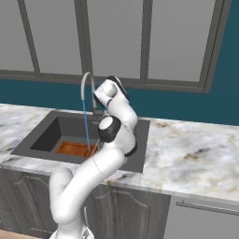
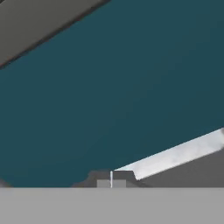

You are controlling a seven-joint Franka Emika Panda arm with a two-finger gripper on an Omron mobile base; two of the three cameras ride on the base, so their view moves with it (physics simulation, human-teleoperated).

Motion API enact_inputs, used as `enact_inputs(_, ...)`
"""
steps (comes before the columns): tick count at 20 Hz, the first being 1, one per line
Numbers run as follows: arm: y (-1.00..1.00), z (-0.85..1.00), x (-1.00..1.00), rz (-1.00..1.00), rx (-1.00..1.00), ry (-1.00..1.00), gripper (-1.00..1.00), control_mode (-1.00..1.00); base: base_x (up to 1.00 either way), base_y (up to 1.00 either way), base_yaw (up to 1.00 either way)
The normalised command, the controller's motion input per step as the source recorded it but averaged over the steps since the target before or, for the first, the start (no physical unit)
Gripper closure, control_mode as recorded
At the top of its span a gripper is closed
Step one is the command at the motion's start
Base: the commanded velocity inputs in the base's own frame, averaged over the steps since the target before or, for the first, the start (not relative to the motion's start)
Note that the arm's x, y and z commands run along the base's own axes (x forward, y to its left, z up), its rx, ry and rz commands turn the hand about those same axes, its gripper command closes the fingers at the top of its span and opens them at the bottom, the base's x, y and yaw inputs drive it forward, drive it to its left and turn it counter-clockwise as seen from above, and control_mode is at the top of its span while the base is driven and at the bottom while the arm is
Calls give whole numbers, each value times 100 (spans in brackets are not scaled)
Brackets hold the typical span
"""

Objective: Turn on the sink faucet with hot water and rinse the cutting board for ten seconds, then turn off the faucet. Push the cutting board to reach the water if necessary.

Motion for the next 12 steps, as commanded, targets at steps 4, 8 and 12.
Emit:
enact_inputs(4,-21,44,-33,2,5,7,100,-100,0,0,0)
enact_inputs(8,-11,31,-15,0,3,9,100,-100,0,0,0)
enact_inputs(12,-9,18,0,5,5,10,100,-100,0,0,0)
